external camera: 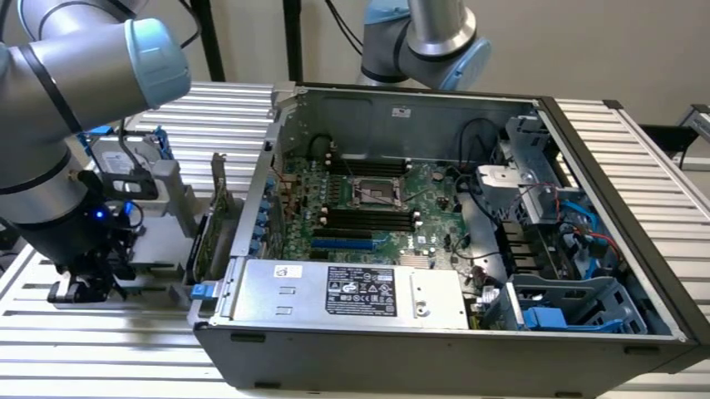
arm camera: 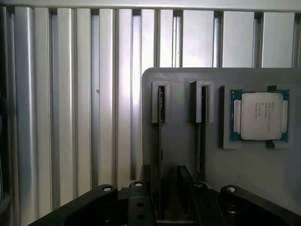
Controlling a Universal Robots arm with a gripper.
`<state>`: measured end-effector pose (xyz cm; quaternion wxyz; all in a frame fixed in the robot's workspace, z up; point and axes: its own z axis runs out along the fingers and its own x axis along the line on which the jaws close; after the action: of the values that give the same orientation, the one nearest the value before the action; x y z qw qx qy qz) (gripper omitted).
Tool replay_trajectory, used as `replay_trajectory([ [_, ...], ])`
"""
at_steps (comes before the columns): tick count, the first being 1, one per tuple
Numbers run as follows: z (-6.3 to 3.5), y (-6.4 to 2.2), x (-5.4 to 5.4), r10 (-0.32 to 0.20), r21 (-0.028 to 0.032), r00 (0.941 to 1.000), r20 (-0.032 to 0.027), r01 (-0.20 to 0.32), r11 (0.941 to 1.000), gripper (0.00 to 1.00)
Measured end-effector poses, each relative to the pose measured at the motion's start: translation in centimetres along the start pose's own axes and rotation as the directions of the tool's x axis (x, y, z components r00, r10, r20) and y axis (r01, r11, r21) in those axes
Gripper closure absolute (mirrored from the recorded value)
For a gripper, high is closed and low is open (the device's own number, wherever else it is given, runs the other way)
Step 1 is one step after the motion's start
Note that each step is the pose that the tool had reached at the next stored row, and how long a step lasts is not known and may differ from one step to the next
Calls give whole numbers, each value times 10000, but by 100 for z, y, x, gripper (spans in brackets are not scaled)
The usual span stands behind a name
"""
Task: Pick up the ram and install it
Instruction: 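Pick up the ram and move it above insertion slot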
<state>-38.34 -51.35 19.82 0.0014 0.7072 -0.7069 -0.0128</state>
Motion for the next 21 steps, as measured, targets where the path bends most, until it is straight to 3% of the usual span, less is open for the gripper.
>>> replay_trajectory([
  [3, 14, -7, 4, 3, -185, 10000, 0, -3, 9998, 64],
  [5, 20, -13, 5, 4, -244, 10000, 0, -4, 9997, 64],
  [14, 27, -40, 5, 4, -250, 10000, 44, -2, 9997, 64],
  [16, 28, -40, 5, 0, -249, 10000, 46, 1, 9997, 66],
  [18, 28, -40, 5, -1, -250, 10000, 46, 2, 9997, 79],
  [21, 28, -40, 5, -1, -249, 10000, 45, 2, 9997, 79],
])
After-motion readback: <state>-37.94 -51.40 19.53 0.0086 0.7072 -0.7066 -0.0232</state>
